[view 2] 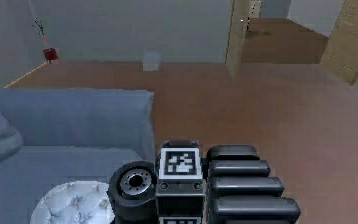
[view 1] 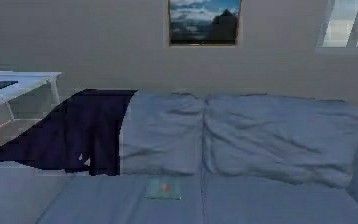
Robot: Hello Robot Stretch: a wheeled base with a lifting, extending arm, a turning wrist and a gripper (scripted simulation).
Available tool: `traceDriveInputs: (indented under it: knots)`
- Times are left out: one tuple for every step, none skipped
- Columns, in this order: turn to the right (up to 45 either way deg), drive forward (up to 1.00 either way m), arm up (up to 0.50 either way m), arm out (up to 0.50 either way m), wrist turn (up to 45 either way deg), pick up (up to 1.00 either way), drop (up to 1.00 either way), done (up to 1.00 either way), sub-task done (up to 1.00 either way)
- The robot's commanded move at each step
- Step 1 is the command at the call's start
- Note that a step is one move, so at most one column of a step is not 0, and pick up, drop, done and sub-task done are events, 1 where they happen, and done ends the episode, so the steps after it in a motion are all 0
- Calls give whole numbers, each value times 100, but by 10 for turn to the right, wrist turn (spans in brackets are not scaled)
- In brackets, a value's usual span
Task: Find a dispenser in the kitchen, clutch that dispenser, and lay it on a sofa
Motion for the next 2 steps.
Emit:
traceDriveInputs:
  knots:
    - [-450, 0, 0, 0, 0, 0, 0, 0, 0]
    - [-360, 0, 0, 0, 0, 0, 0, 0, 0]
